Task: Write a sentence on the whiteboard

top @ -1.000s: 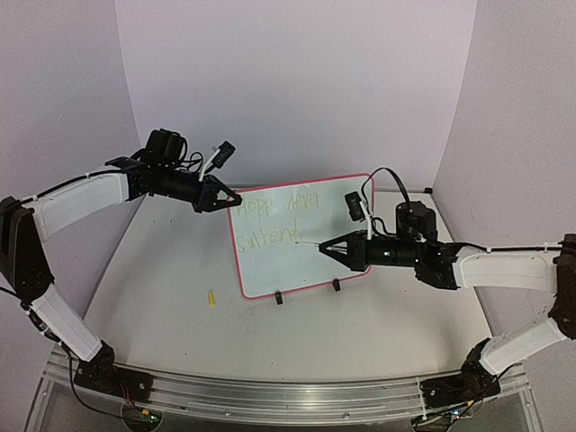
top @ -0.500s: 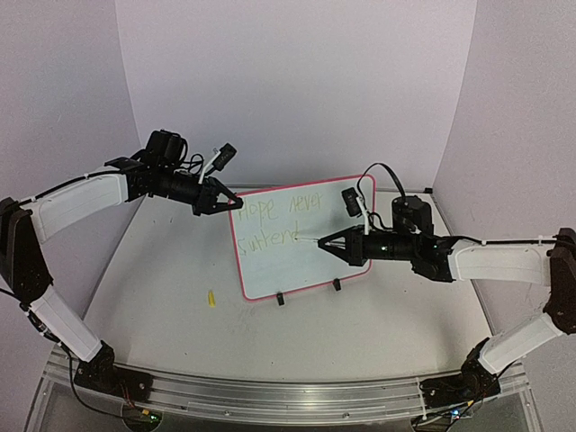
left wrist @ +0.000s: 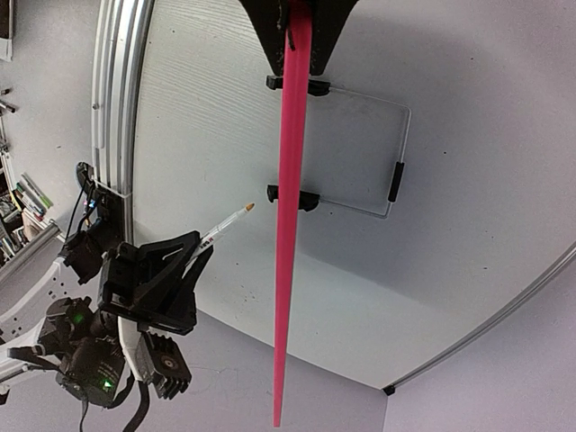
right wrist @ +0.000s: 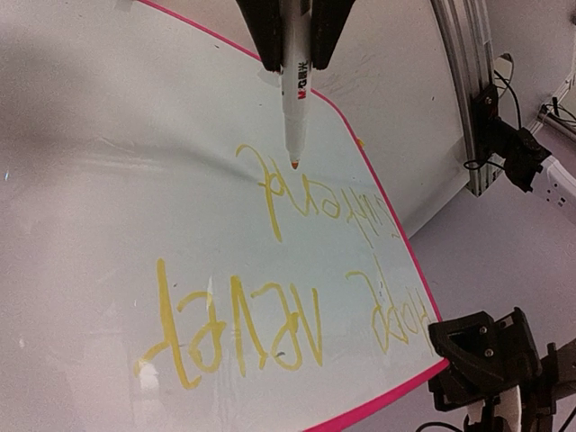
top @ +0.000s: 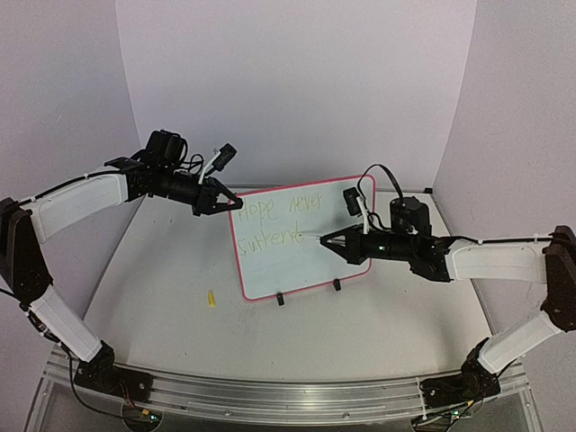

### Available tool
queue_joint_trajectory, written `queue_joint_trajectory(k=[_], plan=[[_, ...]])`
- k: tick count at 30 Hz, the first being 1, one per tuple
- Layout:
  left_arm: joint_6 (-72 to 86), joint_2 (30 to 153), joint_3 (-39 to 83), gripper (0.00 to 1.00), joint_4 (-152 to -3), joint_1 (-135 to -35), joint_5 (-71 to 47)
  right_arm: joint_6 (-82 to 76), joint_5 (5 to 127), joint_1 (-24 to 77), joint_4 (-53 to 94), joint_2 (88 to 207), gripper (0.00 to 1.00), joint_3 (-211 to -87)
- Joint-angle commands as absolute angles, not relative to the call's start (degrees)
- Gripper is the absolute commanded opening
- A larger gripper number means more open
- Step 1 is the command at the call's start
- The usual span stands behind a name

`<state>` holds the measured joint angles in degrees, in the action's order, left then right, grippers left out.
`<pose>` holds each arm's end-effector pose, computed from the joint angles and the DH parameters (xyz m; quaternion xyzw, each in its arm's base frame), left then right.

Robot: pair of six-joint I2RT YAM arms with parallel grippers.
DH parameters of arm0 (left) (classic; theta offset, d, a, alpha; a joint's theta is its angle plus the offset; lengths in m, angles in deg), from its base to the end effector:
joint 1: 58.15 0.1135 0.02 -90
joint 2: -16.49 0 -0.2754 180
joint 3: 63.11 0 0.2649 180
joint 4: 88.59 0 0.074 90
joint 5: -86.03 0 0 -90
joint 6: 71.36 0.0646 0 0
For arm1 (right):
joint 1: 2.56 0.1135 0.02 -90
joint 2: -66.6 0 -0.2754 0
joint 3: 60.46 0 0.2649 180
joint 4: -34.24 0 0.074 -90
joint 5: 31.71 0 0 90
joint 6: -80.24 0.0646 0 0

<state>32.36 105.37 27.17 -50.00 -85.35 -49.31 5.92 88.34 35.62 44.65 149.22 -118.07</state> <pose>0.3121 -0.2121 0.3231 0.4495 0.7144 -0.3910 0.3670 0.2555 0.2420 0.2419 -0.3046 0.7186 0.4504 0.4337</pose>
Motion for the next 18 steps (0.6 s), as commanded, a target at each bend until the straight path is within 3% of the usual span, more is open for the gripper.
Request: queue_joint_trajectory(k=[1, 18], plan=[[34.4, 103.2, 27.3, 0.0, -49.3, -85.1, -47.9, 5.6, 87.1, 35.0, 48.2, 150.2, 0.0, -118.3], [34.5, 103.1, 27.3, 0.0, -49.2, -85.1, -47.6, 6.7, 85.0, 33.6, 50.8, 151.9, 0.0, -117.4]])
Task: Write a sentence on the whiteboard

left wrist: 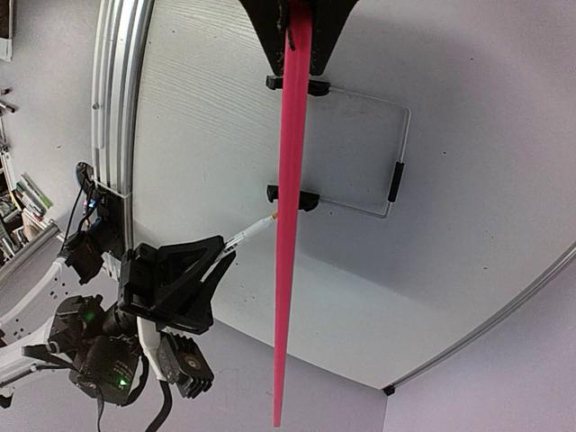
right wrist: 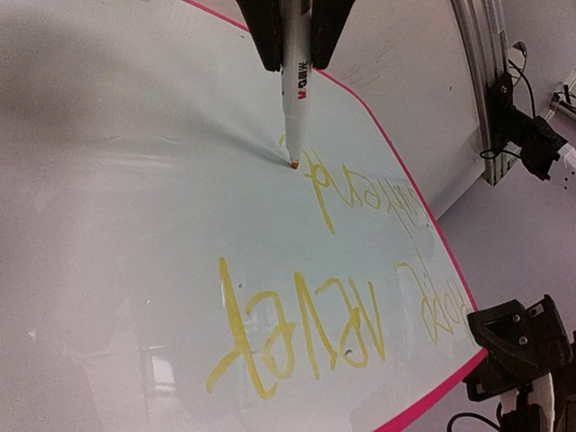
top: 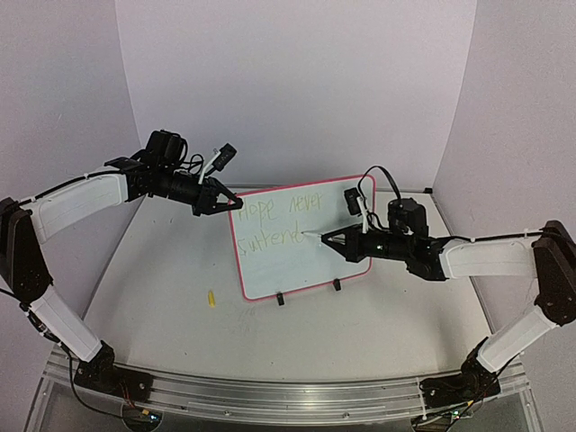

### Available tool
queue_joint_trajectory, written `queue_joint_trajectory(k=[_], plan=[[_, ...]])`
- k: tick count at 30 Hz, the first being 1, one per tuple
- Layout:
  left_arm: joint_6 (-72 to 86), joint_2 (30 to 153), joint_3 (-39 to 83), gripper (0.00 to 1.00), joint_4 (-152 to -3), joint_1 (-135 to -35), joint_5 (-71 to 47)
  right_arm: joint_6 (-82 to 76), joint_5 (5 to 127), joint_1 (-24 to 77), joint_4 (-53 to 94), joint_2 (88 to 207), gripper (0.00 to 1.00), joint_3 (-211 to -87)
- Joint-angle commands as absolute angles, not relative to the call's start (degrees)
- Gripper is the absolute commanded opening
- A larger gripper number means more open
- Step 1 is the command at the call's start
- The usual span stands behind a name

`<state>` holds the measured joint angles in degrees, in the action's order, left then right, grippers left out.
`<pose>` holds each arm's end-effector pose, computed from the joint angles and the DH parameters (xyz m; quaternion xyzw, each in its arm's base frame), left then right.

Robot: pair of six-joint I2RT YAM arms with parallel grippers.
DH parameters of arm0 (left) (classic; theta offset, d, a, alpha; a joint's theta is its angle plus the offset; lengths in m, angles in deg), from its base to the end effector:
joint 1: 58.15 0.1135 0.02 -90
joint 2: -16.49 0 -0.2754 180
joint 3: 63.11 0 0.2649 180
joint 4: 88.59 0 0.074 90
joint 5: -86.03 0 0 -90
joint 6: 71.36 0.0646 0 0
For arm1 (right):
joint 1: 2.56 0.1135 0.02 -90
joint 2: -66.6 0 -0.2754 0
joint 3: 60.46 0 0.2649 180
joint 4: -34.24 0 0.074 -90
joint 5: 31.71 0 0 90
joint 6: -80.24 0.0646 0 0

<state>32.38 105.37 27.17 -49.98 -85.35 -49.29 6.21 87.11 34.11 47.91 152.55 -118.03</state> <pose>0.3121 -0.2121 0.3231 0.4495 0.7145 -0.3908 0.3670 0.2701 0.2399 0.2291 -0.2873 0.7271 0.4389 0.4429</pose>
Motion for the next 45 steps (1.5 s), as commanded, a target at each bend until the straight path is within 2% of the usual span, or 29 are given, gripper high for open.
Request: queue_joint_trajectory(k=[1, 18, 33, 45], plan=[[34.5, 103.1, 27.3, 0.0, -49.2, -85.1, -47.6, 6.7, 84.7, 33.5, 50.7, 151.5, 0.0, -117.1], [34.5, 102.9, 27.3, 0.0, -49.2, -85.1, -47.6, 6.3, 83.6, 32.6, 50.7, 148.6, 0.0, -117.3], [34.4, 103.1, 27.3, 0.0, -49.2, -85.2, -47.4, 6.0, 88.5, 32.6, 49.3, 154.6, 0.0, -120.7], [34.5, 103.1, 27.3, 0.0, -49.2, -85.1, -47.4, 6.6, 86.3, 32.6, 48.4, 153.6, 0.0, -116.6]])
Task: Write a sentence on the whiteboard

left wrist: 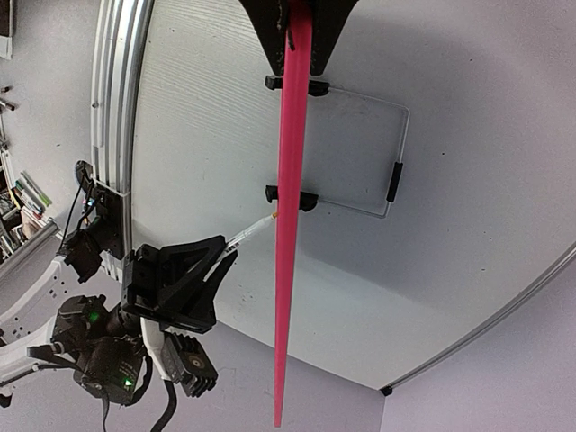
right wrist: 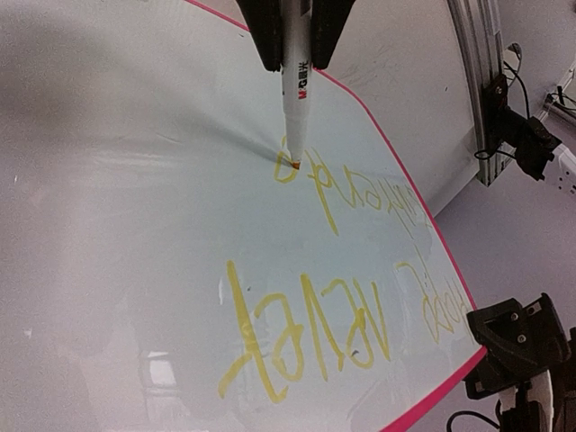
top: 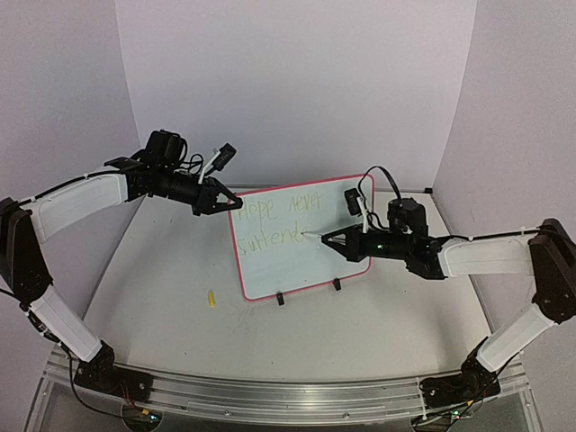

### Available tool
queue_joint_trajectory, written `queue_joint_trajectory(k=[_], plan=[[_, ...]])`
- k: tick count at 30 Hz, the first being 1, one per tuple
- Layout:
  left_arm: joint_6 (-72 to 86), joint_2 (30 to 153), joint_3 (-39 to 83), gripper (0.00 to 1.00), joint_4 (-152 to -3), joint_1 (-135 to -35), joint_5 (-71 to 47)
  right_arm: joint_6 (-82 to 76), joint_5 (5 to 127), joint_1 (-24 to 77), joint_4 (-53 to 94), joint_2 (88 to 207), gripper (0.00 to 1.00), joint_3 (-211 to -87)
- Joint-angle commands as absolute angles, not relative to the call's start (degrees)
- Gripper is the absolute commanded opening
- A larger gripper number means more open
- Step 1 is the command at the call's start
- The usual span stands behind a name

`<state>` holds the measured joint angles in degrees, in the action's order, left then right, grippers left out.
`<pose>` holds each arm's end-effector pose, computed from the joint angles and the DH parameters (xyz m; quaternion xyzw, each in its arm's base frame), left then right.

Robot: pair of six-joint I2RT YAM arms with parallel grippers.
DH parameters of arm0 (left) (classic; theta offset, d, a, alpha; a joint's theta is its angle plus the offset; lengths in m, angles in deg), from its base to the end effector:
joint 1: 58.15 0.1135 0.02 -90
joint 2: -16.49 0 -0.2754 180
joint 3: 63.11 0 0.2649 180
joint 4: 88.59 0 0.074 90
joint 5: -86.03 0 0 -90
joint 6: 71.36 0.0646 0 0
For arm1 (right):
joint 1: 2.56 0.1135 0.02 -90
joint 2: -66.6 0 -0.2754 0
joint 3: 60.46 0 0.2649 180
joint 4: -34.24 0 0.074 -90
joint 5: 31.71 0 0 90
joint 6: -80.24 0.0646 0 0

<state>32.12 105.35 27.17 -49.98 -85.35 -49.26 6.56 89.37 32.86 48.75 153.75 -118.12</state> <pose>0.3121 -0.2120 0.3232 0.4479 0.7156 -0.3914 0.3663 0.2755 0.2369 0.2247 -0.2877 0.7266 0.4472 0.4351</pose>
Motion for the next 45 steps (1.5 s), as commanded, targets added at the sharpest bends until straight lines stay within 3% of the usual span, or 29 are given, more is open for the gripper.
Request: queue_joint_trajectory(k=[1, 14, 20, 45], plan=[[34.4, 103.1, 27.3, 0.0, -49.2, -85.1, -47.4, 6.6, 86.1, 32.6, 48.4, 153.5, 0.0, -116.4], [34.4, 102.9, 27.3, 0.0, -49.2, -85.1, -47.2, 6.2, 81.7, 32.6, 48.1, 148.9, 0.0, -115.7], [34.3, 103.0, 27.3, 0.0, -49.3, -85.1, -47.3, 6.9, 87.0, 32.6, 48.0, 145.6, 0.0, -115.6], [34.1, 103.2, 27.2, 0.0, -49.3, -85.1, -47.1, 6.5, 83.9, 32.5, 47.1, 149.5, 0.0, -119.3]])
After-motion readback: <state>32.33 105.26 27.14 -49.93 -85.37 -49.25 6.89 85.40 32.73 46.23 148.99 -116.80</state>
